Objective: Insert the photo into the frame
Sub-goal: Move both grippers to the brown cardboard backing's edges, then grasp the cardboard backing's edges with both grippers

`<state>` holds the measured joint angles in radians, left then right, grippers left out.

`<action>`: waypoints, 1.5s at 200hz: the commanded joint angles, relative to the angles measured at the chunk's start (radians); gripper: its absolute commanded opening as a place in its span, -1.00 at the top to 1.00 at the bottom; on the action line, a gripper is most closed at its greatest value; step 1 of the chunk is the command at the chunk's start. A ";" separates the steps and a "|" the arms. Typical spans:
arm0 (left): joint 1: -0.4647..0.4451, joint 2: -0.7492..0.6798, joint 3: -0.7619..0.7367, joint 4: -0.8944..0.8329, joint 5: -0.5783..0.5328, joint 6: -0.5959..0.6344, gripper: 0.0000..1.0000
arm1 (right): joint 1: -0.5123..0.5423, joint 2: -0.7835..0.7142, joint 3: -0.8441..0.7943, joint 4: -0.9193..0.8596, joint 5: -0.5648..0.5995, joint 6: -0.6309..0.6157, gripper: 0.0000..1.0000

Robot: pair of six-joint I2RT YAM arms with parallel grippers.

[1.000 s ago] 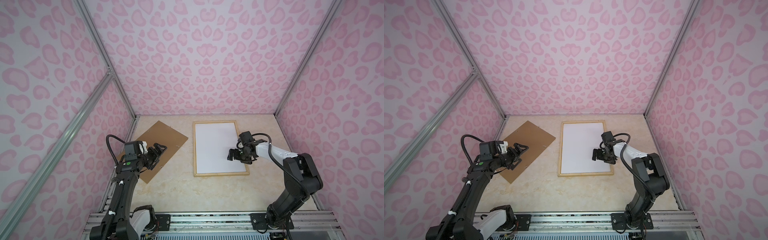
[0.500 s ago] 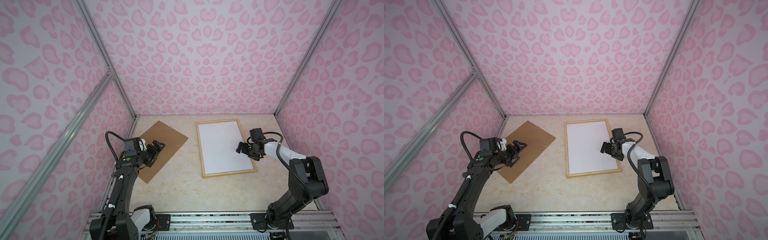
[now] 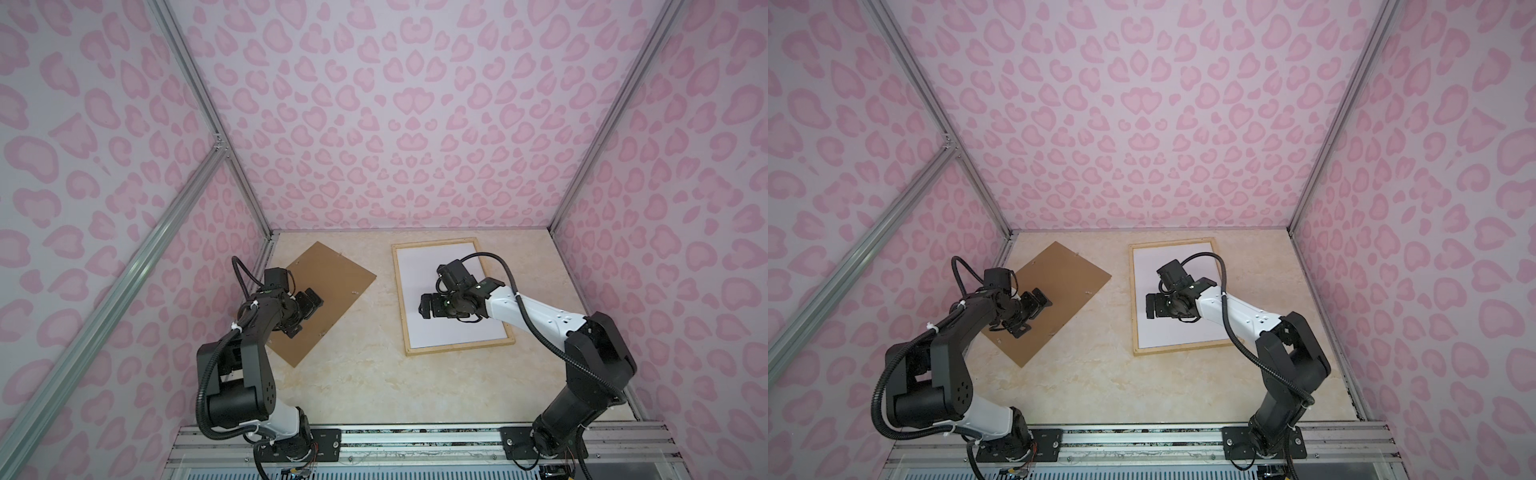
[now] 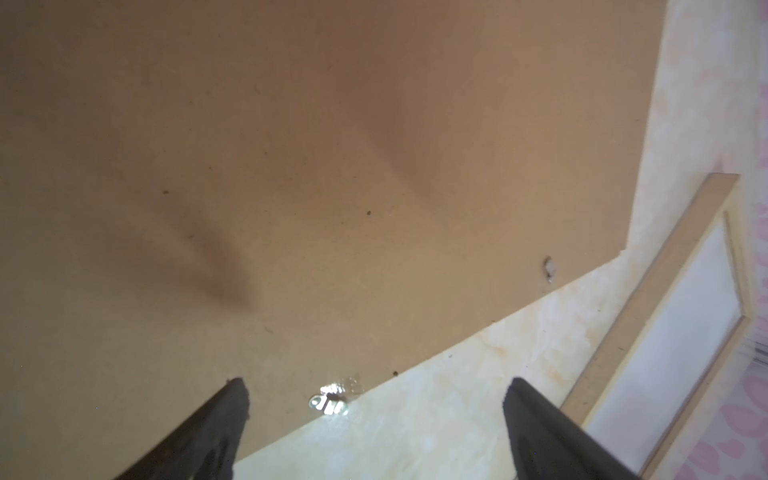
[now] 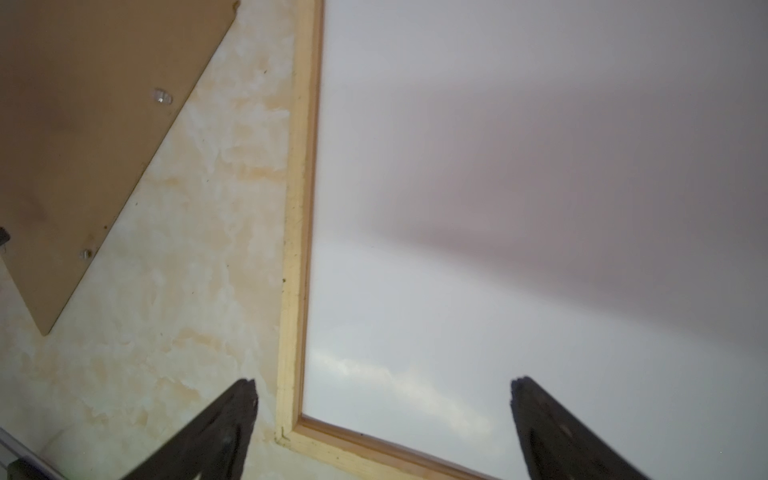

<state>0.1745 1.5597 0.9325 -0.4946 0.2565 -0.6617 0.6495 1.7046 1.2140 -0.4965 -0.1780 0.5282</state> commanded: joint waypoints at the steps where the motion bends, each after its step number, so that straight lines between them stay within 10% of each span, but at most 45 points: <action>1: -0.013 0.043 -0.014 0.011 -0.010 0.016 -0.97 | 0.053 0.053 0.043 0.010 -0.011 0.010 -0.96; 108: -0.333 0.077 -0.100 0.128 0.011 -0.145 -0.97 | 0.050 0.095 0.086 0.009 -0.040 0.019 -0.96; 170: -0.486 0.124 0.096 0.186 0.124 -0.256 -0.97 | 0.036 0.117 0.114 0.009 -0.034 0.041 -0.96; 227: -0.083 -0.034 0.183 0.029 0.162 0.003 -0.95 | 0.137 0.262 0.263 0.039 -0.071 0.107 -0.96; 245: 0.020 0.070 0.268 -0.003 0.010 0.131 -0.95 | 0.173 0.348 0.371 0.036 -0.041 0.179 -0.96; 267: 0.111 0.253 0.406 0.034 0.171 0.175 -0.96 | 0.179 0.437 0.453 0.045 -0.038 0.273 -0.96; 300: 0.138 0.478 0.661 -0.077 0.102 0.277 -0.96 | 0.173 0.499 0.498 0.097 0.004 0.357 -0.96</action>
<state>0.2966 1.9293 1.4754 -0.4881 0.3664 -0.5041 0.8284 2.1651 1.6875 -0.4431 -0.2150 0.7845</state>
